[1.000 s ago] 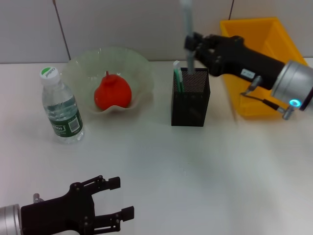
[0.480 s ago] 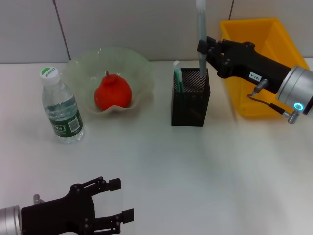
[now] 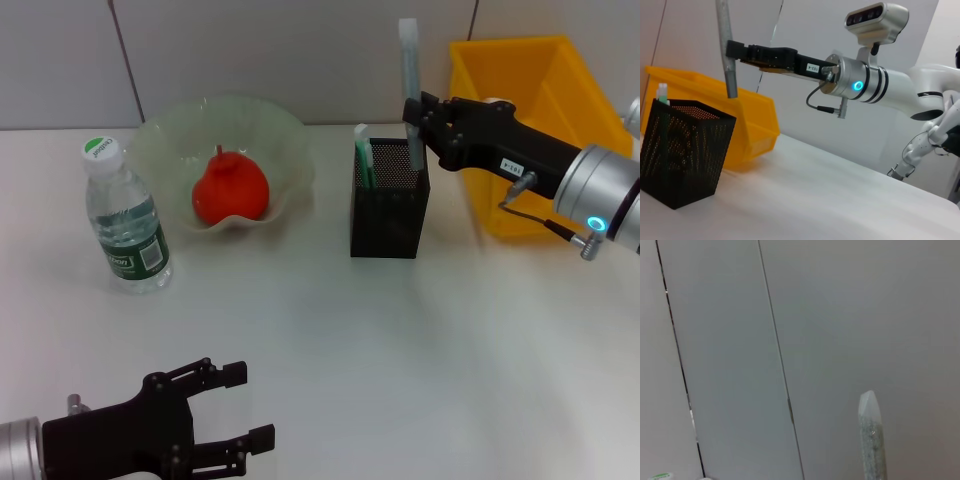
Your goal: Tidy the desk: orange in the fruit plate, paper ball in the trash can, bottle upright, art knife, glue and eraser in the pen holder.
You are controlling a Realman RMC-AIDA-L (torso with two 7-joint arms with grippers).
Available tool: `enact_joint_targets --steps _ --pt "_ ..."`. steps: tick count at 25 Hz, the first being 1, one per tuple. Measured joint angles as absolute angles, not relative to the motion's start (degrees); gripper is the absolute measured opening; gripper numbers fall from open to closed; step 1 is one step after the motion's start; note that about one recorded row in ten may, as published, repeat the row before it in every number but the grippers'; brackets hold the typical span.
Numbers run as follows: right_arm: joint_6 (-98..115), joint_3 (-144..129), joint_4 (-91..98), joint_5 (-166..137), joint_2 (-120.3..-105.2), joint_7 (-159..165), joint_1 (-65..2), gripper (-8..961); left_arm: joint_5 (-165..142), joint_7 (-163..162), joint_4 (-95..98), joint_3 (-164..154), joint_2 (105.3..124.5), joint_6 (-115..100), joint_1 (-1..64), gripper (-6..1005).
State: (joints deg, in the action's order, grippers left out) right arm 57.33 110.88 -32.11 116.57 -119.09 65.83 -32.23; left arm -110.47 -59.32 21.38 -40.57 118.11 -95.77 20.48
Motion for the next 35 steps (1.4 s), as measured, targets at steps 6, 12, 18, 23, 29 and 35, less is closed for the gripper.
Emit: enact_joint_targets --steps 6,12,18,23,29,35 --pt "55.0 110.2 -31.0 116.3 -119.09 66.0 -33.7 130 -110.5 -59.1 21.4 -40.5 118.03 -96.1 20.5 861" --pt "53.9 110.1 -29.1 116.1 -119.09 65.9 -34.9 134 -110.5 -58.9 21.4 -40.5 117.95 -96.7 20.8 861" --pt "51.0 110.0 -28.5 116.0 -119.09 66.6 -36.1 137 -110.5 -58.9 21.5 -40.3 117.78 -97.0 21.0 860" --pt "50.1 109.3 -28.0 116.0 -119.02 66.8 -36.6 172 -110.4 -58.9 21.5 -40.2 117.64 -97.4 21.1 861" --pt "51.1 109.3 -28.0 116.1 -118.93 67.7 -36.6 404 -110.4 -58.9 21.6 -40.2 117.64 -97.4 21.3 860" --pt "56.1 110.4 -29.7 117.6 -119.14 68.1 -34.8 626 -110.4 -58.9 21.6 -40.0 117.78 -97.3 21.4 861"
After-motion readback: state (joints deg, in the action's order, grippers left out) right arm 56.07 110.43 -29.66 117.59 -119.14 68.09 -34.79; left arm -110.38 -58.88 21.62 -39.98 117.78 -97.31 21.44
